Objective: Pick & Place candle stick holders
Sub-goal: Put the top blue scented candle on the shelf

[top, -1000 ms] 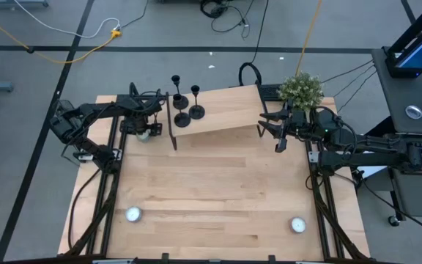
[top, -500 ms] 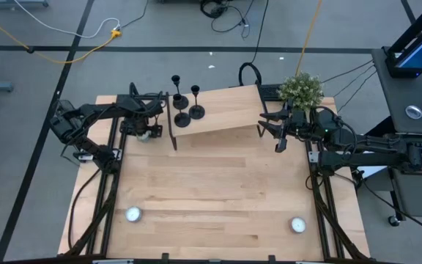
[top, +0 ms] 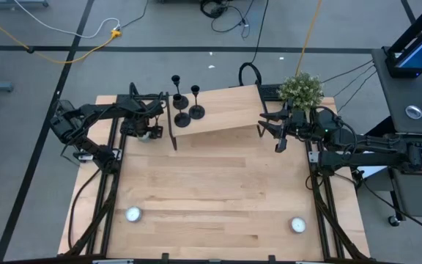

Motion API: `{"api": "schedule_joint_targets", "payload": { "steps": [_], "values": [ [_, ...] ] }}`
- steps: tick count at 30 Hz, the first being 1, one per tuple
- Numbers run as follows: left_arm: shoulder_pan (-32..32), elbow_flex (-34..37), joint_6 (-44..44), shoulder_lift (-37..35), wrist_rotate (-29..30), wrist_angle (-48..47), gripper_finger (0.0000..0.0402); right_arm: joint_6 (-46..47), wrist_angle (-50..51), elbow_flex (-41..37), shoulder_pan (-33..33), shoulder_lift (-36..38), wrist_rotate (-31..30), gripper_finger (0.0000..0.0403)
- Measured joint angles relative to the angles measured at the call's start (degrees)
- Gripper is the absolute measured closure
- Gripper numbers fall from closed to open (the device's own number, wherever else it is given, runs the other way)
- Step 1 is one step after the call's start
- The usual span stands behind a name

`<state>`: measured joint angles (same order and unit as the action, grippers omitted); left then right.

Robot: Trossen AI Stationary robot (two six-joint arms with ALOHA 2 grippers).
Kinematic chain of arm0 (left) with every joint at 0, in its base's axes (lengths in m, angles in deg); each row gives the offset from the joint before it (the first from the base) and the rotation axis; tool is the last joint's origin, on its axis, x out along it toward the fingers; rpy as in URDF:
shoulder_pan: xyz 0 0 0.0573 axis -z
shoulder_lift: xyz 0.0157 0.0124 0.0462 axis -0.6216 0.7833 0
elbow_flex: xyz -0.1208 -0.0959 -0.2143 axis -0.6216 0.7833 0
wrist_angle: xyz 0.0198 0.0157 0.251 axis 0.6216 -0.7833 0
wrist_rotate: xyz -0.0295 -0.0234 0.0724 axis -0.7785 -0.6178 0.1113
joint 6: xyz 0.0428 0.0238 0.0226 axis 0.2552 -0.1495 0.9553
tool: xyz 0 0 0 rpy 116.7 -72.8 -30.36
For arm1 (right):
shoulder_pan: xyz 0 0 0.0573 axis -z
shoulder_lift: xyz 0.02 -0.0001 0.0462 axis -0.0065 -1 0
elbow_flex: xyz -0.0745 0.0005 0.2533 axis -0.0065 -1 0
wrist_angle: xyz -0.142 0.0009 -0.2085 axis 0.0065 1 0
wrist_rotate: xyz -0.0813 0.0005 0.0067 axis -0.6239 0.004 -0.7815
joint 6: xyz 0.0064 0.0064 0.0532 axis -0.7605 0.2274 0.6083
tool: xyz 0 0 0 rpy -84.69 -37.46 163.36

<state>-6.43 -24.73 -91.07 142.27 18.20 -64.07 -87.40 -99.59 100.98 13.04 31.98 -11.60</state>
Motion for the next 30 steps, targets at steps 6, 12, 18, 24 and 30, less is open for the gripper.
{"api": "schedule_joint_targets", "payload": {
  "steps": [6,12,18,24,30],
  "values": [
    [0.0,0.0,0.0,0.0,0.4,0.9,0.0094,0.0,0.0,0.0,0.0,0.0,0.0,0.0298],
    [0.0,0.0,-0.4,0.0,1.2,1.2,0.0100,0.0,0.0,0.0,0.0,0.0,0.0,0.0298],
    [0.0,0.0,-1.3,0.0,1.8,1.2,0.0101,0.0,0.0,0.0,0.0,0.0,0.0,0.0298],
    [0.4,0.0,-1.4,0.0,1.6,-0.2,0.0110,0.0,0.0,0.0,0.0,0.0,0.0,0.0298],
    [1.9,0.0,-1.8,0.0,2.3,-0.6,0.0125,0.0,0.0,0.0,0.0,0.0,0.0,0.0298]
  ]
}}
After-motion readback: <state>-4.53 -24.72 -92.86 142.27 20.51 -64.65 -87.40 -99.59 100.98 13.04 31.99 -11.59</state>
